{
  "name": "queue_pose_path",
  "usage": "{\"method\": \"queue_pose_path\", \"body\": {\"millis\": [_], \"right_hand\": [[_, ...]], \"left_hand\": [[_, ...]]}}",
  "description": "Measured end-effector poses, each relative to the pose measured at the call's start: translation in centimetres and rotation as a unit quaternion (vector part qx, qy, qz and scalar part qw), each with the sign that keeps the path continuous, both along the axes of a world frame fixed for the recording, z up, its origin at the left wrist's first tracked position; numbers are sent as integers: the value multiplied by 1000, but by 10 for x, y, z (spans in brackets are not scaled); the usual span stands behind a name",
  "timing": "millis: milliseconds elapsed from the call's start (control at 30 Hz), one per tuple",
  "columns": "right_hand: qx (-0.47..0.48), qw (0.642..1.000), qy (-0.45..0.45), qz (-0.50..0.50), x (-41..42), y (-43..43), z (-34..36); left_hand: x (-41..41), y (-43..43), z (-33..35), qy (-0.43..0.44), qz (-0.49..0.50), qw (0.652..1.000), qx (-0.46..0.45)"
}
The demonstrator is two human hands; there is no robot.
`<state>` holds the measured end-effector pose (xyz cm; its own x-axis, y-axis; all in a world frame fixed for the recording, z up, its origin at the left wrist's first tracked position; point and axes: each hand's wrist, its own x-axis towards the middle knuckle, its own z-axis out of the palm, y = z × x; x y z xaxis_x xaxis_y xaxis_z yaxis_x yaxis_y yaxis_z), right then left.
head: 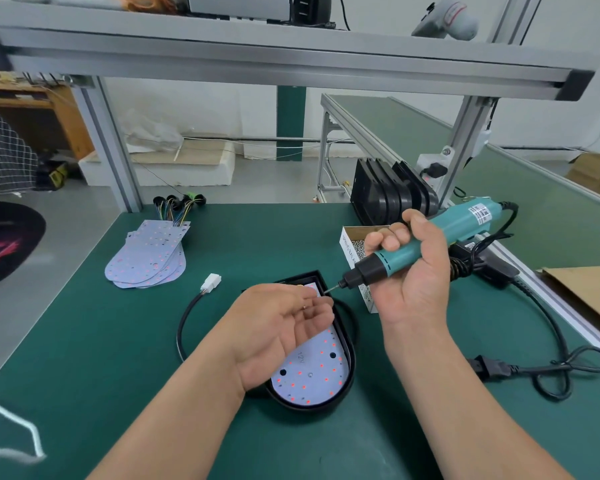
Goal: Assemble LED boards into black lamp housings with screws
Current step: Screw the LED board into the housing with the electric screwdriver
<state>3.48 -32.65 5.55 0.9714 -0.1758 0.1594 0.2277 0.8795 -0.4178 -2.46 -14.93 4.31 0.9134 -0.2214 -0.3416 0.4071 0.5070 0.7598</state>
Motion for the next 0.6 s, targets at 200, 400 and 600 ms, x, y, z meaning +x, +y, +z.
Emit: {"method": "queue_pose_path", "body": {"millis": [200,400,600], "right_hand": [[3,1000,-10,4,-1,0,1],[12,1000,-14,13,-4,1,4],[10,1000,-17,8,-5,0,6]], "left_hand": [[-3,-1,-5,-67,-6,994,84],[-2,-2,-8,-109,24,979,172],[-2,0,-6,-75,-40,994,74]]}}
